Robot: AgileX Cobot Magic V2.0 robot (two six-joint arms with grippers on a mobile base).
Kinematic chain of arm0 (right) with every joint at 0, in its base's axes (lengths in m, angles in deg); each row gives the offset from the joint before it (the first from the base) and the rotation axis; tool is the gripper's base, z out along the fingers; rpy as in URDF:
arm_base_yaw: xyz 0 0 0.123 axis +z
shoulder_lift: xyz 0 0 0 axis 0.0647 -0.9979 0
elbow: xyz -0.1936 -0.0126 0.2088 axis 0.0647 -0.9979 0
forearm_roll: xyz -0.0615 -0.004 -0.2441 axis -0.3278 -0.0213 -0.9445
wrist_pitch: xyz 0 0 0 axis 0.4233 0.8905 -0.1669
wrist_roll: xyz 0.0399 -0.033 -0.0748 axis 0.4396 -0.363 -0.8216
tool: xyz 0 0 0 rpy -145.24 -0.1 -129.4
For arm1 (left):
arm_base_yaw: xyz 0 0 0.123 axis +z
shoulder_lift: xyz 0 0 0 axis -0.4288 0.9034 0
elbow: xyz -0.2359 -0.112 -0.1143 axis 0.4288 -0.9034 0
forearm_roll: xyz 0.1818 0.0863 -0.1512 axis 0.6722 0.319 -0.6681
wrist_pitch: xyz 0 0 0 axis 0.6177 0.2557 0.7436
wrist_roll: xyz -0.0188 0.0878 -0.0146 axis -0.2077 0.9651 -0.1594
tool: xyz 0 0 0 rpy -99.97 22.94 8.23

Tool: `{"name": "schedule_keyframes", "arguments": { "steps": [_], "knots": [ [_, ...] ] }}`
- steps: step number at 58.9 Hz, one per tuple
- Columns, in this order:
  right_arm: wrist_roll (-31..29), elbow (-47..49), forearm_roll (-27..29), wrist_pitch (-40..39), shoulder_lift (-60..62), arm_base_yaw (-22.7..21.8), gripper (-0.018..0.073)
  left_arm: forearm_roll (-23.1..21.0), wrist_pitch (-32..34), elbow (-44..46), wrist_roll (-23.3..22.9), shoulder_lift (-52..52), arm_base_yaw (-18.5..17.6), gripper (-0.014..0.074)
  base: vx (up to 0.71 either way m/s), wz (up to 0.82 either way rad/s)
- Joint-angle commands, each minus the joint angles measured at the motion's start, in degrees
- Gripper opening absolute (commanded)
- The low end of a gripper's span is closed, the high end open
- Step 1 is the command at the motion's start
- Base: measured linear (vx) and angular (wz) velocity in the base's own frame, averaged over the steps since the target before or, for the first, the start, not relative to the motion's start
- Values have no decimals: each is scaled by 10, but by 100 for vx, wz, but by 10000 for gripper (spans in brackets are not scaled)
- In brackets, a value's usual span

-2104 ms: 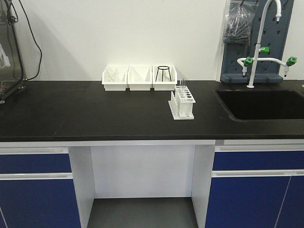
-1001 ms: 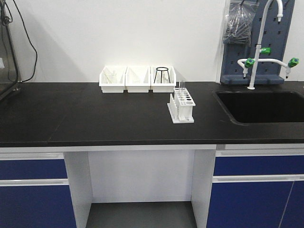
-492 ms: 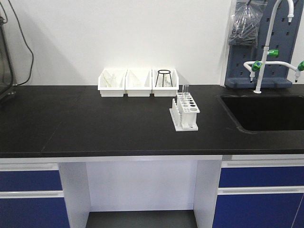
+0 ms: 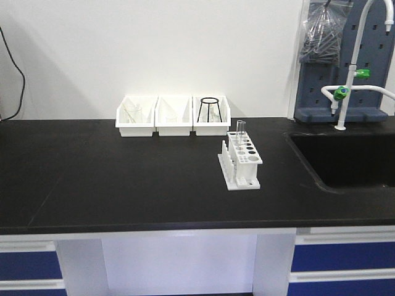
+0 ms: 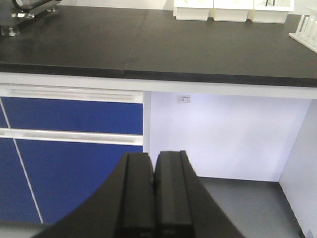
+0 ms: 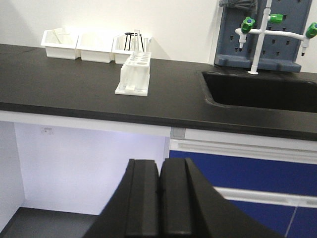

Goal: Flip and reinsert test tube from rack
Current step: 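Drive the base forward toward the white test-tube rack on the bench, then move the right gripper toward the glass test tube in the rack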

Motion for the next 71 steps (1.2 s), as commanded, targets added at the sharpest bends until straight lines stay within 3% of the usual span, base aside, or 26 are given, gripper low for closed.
{"name": "schedule_keyframes", "arguments": {
  "steps": [1, 71],
  "knots": [
    [-1, 0, -2, -50, 6, -1, -8, -2, 50, -1, 0, -7, -4, -6, 30, 3],
    [-1, 0, -2, -50, 6, -1, -8, -2, 50, -1, 0, -7, -4, -6, 36, 3]
  ]
}}
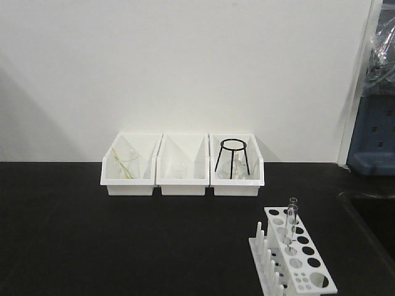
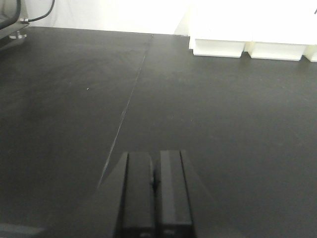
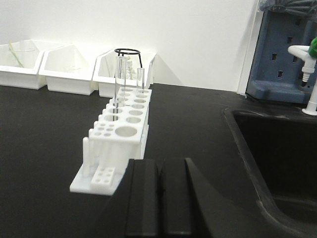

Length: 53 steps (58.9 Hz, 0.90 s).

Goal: Flip and reinsert test tube from rack
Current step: 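Move the right gripper toward the glass test tube in the rack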

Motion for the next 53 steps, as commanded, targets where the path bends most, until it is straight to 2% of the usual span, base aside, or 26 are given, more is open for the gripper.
{"name": "schedule_keyframes", "arguments": {
  "steps": [1, 53],
  "knots": [
    [-1, 0, -2, -50, 6, -1, -8, -2, 50, -1, 0, -7, -4, -6, 23, -1],
    [-1, 0, -2, -50, 6, -1, -8, -2, 50, -1, 0, -7, -4, -6, 11, 0]
  ]
}}
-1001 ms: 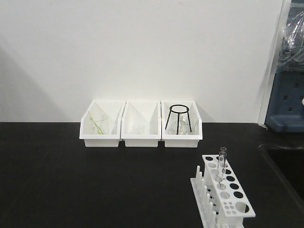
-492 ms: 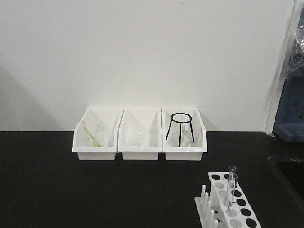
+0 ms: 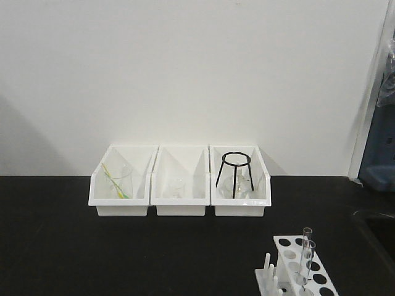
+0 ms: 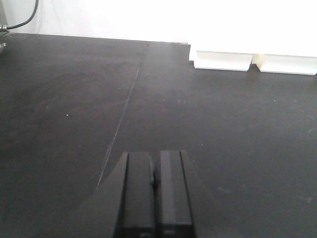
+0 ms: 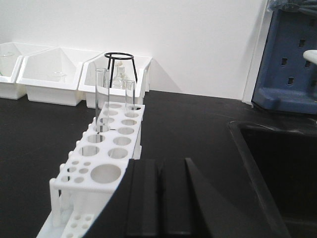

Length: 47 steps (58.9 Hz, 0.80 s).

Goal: Flip and reinsert test tube from rack
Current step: 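Move the right gripper toward the glass test tube in the rack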

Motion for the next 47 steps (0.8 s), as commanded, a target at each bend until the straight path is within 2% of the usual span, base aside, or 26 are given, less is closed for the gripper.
{"name": "schedule_keyframes", "arguments": {
  "steps": [1, 47],
  "knots": [
    [-1, 0, -2, -50, 6, -1, -8, -2, 50, -1, 0, -7, -4, -6, 9, -1],
    [-1, 0, -2, -53, 6, -1, -8, -2, 50, -1, 0, -7, -4, -6, 2, 0]
  ]
}}
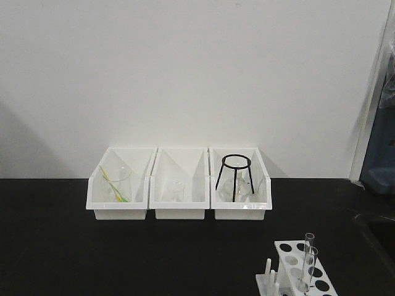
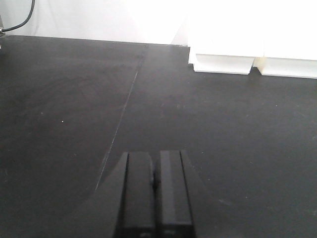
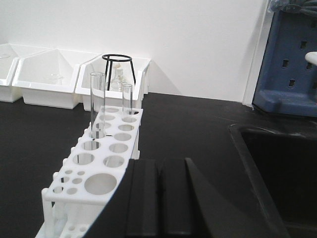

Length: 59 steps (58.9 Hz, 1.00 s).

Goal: Flip and reinsert test tube from rack
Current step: 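Move the right gripper toward the glass test tube in the rack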

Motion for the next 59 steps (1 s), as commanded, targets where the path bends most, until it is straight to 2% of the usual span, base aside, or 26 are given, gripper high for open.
{"name": "schedule_keyframes", "arguments": {
  "steps": [1, 21, 31, 44, 54, 59],
  "knots": [
    [-1, 0, -2, -52, 6, -1, -8, -2, 50, -1, 0, -7, -4, -6, 0, 0],
    [0, 0, 32, -99, 6, -1, -8, -2, 50, -1, 0, -7, -4, -6, 0, 0],
    [-2, 10, 32, -142, 6, -1, -8, -2, 50, -1, 0, -7, -4, -6, 0, 0],
    [-2, 87, 23, -106, -24, -1, -8, -2, 50, -1, 0, -7, -4, -6, 0, 0],
    [-2, 162, -21, -79, -122, -1, -8, -2, 50, -1, 0, -7, -4, -6, 0, 0],
    [-2, 178, -20, -87, -167, -1, -7, -2, 50, -1, 0, -7, -4, -6, 0, 0]
  ]
}}
